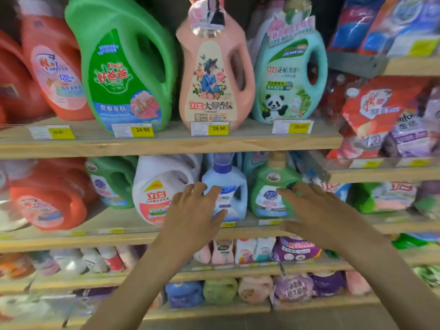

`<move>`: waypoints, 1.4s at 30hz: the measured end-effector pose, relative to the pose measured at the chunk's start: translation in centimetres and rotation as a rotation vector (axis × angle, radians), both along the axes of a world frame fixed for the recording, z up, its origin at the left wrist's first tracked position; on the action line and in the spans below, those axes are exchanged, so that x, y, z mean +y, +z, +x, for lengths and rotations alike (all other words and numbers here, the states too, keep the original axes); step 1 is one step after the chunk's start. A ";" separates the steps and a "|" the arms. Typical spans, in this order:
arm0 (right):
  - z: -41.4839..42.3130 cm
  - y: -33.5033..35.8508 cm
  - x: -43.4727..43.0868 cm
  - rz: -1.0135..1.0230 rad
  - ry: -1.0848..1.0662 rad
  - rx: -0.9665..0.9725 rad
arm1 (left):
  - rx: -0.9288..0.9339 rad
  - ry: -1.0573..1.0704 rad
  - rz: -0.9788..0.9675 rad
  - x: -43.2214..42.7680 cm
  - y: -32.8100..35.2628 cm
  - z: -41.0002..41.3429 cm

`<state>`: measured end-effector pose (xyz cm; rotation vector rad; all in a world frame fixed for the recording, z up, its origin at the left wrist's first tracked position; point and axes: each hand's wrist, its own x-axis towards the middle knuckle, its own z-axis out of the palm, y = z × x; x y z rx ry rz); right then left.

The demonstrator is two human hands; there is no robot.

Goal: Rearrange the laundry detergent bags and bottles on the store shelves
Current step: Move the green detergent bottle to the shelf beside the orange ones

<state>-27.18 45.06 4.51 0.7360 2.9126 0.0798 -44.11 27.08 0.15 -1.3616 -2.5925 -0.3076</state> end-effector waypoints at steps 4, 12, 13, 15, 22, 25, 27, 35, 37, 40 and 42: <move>3.9 -1.6 0.7 0.002 0.000 -0.029 | -0.027 0.005 -0.009 0.7 -1.1 4.4; 9.8 -4.7 1.6 -0.042 0.042 0.004 | -0.101 0.017 -0.117 2.8 -3.3 11.0; 10.1 -5.0 1.8 -0.047 0.055 0.015 | -0.109 0.024 -0.122 3.0 -3.5 11.5; 10.6 -5.4 2.3 -0.064 0.064 0.036 | -0.115 0.041 -0.142 3.4 -4.0 12.2; 10.4 -7.6 4.5 -0.115 0.068 0.104 | -0.109 0.064 -0.250 5.9 -5.5 11.7; 10.2 -8.5 6.1 -0.105 0.053 0.105 | -0.116 0.060 -0.261 8.1 -6.2 11.0; 9.8 -8.7 7.5 -0.104 0.040 0.084 | -0.143 0.056 -0.266 9.6 -6.7 10.7; 5.1 -9.5 13.5 -0.106 0.000 0.080 | -0.399 0.041 -0.015 15.4 -8.4 7.1; 3.4 -10.4 14.7 -0.129 -0.020 0.109 | -0.503 0.079 0.061 17.0 -9.6 5.6; 1.2 -12.4 16.2 -0.197 -0.044 0.182 | -0.646 0.133 0.094 19.1 -12.1 3.5; 0.4 -14.0 17.1 -0.227 -0.050 0.196 | -0.721 0.163 0.123 20.3 -13.9 2.4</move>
